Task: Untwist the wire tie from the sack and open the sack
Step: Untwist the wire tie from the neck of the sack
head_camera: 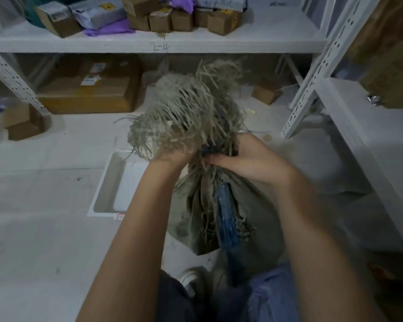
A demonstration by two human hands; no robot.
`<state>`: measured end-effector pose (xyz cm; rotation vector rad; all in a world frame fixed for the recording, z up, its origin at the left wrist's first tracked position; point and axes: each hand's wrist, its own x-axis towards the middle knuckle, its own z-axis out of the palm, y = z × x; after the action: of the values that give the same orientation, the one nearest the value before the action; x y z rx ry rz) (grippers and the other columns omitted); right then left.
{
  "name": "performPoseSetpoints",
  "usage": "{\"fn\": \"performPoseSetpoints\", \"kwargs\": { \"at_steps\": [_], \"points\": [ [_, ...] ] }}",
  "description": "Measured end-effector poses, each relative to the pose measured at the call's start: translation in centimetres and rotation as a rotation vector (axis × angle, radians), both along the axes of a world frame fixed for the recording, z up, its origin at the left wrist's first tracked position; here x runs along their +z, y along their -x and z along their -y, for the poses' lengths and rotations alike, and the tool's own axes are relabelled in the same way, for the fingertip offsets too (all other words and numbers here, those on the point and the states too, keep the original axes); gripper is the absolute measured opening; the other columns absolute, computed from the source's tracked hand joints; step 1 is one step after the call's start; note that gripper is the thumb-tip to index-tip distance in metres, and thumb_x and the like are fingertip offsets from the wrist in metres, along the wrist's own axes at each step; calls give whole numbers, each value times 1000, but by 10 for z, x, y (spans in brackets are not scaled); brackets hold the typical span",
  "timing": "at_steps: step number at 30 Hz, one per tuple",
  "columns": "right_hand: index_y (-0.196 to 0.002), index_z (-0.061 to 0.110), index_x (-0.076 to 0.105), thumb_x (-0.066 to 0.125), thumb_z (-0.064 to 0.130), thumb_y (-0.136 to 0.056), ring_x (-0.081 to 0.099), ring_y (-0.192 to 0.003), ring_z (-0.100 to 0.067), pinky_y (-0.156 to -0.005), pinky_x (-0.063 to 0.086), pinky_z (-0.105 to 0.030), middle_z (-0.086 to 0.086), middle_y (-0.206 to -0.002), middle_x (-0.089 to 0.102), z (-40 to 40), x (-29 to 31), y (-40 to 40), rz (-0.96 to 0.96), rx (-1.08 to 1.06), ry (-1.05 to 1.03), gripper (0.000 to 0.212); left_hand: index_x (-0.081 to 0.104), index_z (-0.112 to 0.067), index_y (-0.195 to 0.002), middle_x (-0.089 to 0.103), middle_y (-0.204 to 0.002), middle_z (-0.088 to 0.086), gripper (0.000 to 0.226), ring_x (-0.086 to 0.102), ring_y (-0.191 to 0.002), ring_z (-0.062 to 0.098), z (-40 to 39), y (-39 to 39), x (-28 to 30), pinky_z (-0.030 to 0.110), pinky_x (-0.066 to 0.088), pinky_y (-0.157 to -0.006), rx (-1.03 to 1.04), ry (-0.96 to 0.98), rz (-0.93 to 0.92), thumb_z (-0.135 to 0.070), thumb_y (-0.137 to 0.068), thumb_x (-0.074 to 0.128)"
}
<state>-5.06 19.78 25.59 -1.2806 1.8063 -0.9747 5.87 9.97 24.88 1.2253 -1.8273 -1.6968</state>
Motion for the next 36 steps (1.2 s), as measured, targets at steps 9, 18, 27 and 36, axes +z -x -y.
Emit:
{"fn": "performPoseSetpoints", "kwargs": {
  "at_steps": [9, 18, 27, 36],
  "points": [
    [-92, 25, 65, 56, 50, -87, 62, -102, -9, -106, 40, -33, 7, -101, 69, -9, 6, 19, 250, -364, 67, 26, 56, -29, -125, 66, -110, -7, 56, 55, -118, 14, 11, -12, 5, 32, 36, -105, -280, 36, 27, -64, -84, 38],
    [-135, 15, 49, 62, 65, -70, 47, -130, -13, -114, 32, -40, 0, -141, 51, 1, 0, 20, 366, -423, 109, 83, 54, -19, -127, 62, -109, -5, 48, 60, -105, 9, 0, -4, 12, 14, 44, -83, -300, 199, -9, -43, -86, 59],
    [-74, 23, 59, 56, 44, -89, 60, -74, -9, -66, 49, -26, 8, -73, 62, 5, -9, 22, -90, -502, 169, 26, 60, -19, -70, 52, -53, -6, 23, 45, -45, 2, 0, 12, -6, 19, 37, -50, -160, 326, 48, -37, -83, 65],
    [-89, 19, 67, 73, 29, -79, 62, -82, -7, -74, 51, -17, 8, -84, 66, 3, -6, 19, -62, -428, 218, 16, 63, -21, -71, 69, -73, 1, 33, 68, -78, 24, 3, 18, -11, 37, 53, -71, 138, 396, 88, -53, -71, 68]
  ]
}}
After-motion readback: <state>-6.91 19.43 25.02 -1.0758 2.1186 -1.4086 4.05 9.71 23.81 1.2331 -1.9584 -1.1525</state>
